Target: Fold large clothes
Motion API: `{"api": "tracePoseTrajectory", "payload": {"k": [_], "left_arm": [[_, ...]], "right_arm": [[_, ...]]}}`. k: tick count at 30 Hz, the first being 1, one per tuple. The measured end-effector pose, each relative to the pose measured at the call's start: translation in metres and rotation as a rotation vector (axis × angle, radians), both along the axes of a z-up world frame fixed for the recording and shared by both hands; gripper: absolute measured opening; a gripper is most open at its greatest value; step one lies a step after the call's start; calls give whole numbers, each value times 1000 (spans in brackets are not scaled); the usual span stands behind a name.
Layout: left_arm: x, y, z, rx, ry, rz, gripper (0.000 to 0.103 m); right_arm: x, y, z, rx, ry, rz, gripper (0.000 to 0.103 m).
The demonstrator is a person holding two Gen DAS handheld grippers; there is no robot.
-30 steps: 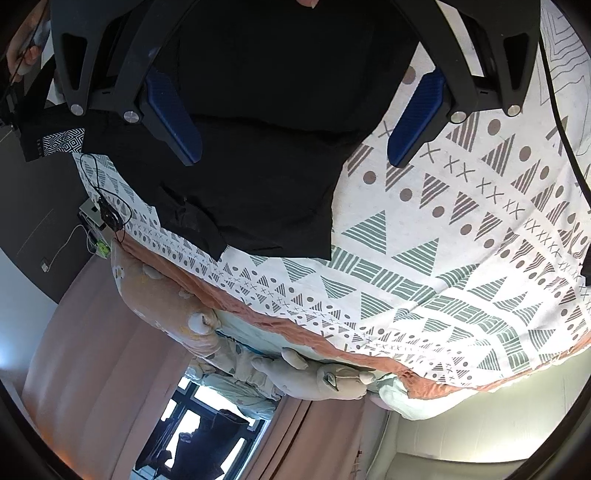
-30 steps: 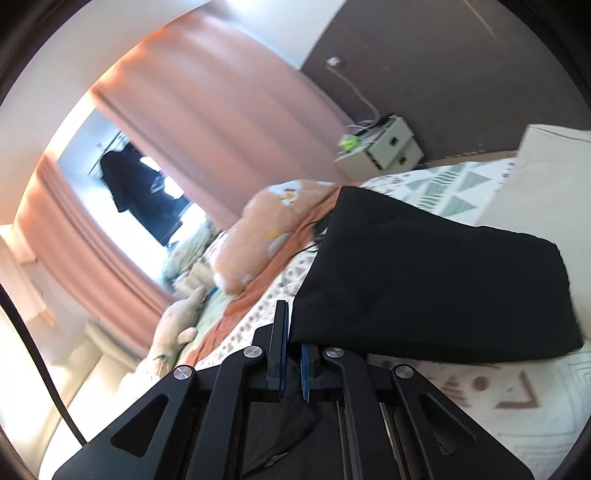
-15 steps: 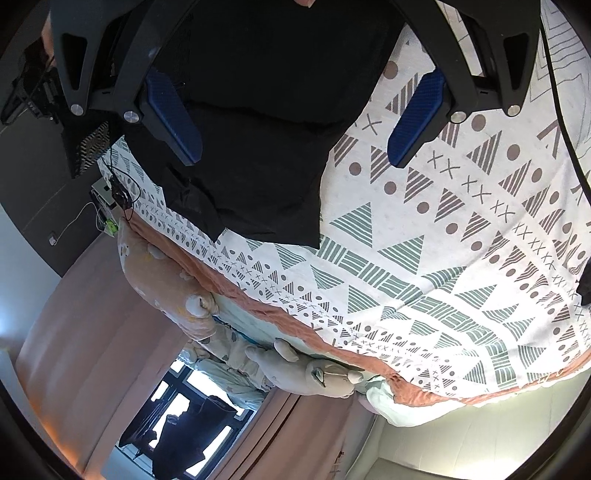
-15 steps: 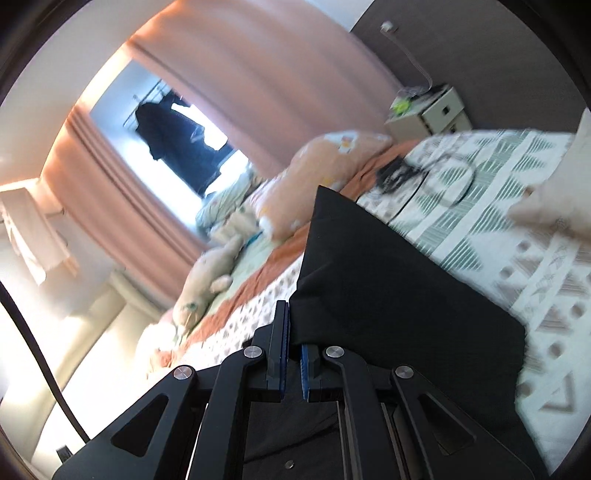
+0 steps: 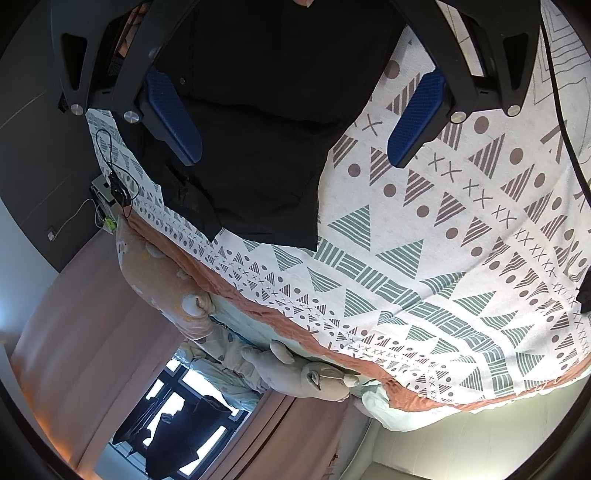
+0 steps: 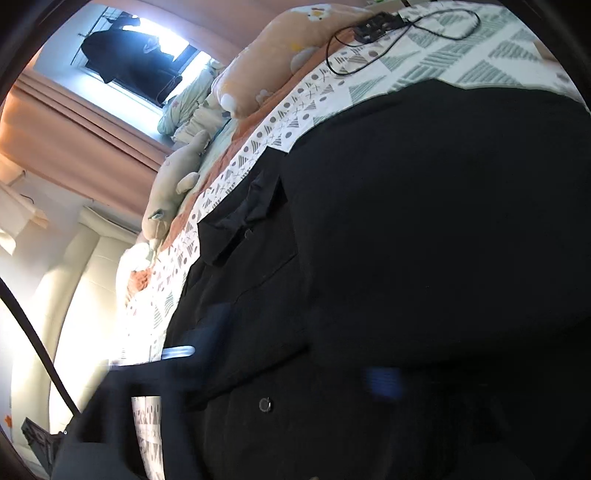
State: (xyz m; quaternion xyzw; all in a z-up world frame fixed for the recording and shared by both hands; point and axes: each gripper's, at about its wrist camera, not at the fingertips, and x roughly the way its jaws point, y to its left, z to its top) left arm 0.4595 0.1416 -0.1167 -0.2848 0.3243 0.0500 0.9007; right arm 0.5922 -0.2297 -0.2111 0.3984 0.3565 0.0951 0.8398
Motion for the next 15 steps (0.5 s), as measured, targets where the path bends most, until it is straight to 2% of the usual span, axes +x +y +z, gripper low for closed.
{"api": "tracePoseTrajectory", "payload": {"k": [4,9,15], "left_arm": [[1,-5,-1,9,4,-11,103],[2,-7,-2,3,9,-14,103],[0,-8,0,23,1,2,103]], "right_arm": [[-16,-14,9,23,21,-26,79],[-47,-44,0,90,60,-140,79],[-76,-71,3,74,66,-252,79]]}}
